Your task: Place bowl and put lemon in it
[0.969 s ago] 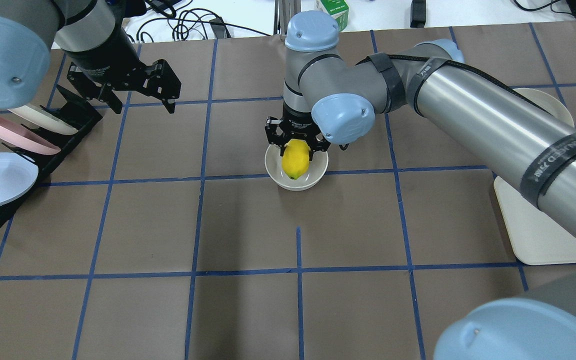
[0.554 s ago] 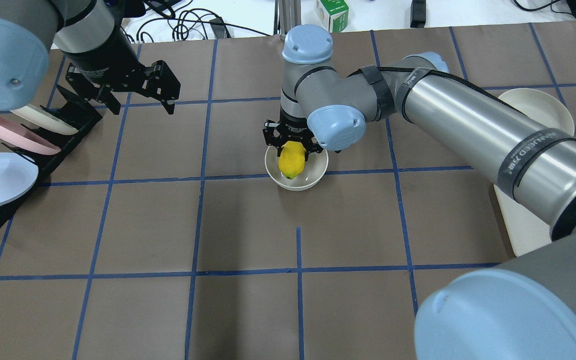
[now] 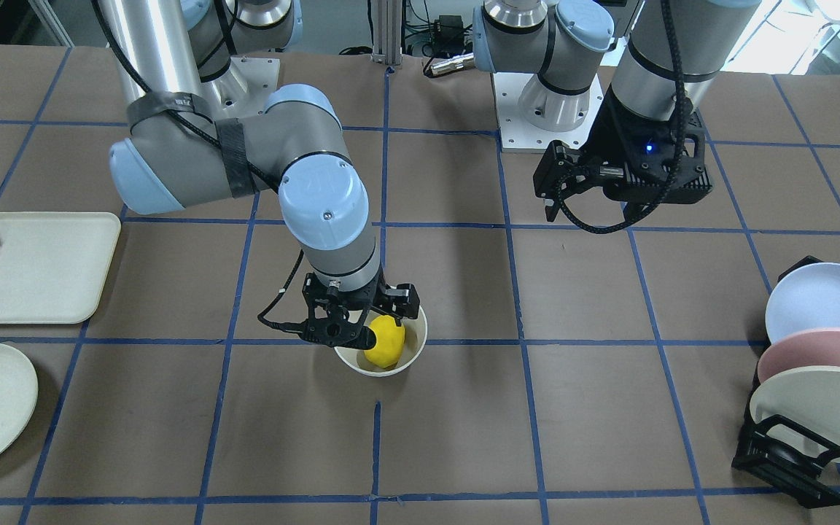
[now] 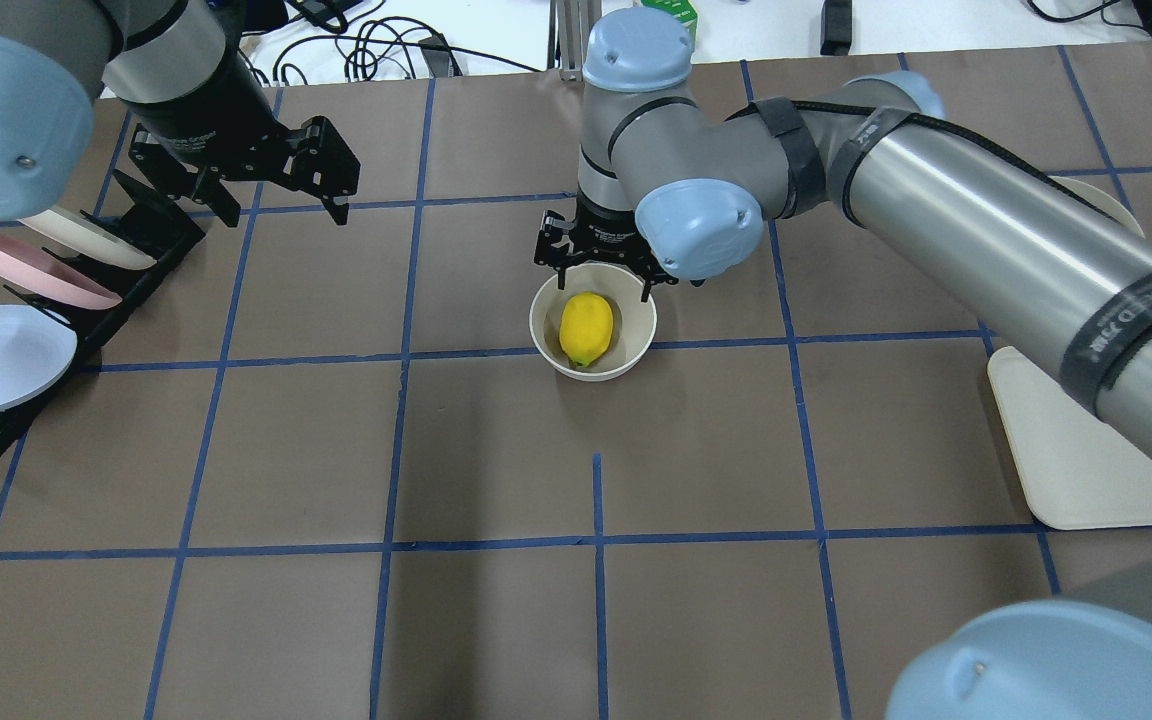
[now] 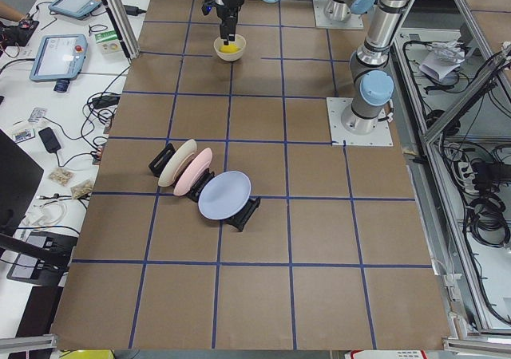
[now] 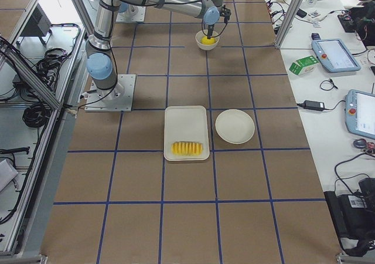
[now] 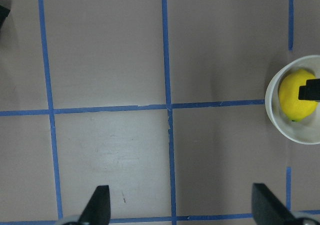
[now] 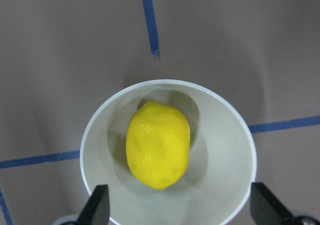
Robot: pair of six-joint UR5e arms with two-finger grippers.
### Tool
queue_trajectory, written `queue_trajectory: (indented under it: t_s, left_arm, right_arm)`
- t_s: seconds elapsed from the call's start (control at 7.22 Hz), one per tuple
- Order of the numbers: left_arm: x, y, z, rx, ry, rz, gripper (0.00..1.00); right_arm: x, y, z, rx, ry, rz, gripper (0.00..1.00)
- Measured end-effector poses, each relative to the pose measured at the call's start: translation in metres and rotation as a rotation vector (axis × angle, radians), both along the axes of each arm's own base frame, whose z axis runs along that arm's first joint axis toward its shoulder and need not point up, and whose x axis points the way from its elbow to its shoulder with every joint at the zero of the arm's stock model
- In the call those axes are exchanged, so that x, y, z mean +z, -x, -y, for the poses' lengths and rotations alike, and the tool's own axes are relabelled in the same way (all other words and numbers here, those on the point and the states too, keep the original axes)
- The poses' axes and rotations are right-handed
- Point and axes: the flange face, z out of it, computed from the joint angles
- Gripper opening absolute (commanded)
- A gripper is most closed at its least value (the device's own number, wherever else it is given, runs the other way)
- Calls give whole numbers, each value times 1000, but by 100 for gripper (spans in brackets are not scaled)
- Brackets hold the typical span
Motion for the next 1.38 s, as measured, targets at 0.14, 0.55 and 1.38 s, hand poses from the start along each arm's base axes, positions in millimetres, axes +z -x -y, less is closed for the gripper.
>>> queue_trajectory:
  t_s: [0.14,0.55,1.38]
  left_arm:
    - [2,-1,-1,0,5,2,100]
    - [4,-1,-2,-2,8,4,100]
    - [4,-2,-1,-1,9,4,100]
  right_arm:
    - [31,23,-6,-8,-5,-33,100]
    - [130,130,-32,-19,8,-88,100]
    - [193,189,-77,96,14,-86,100]
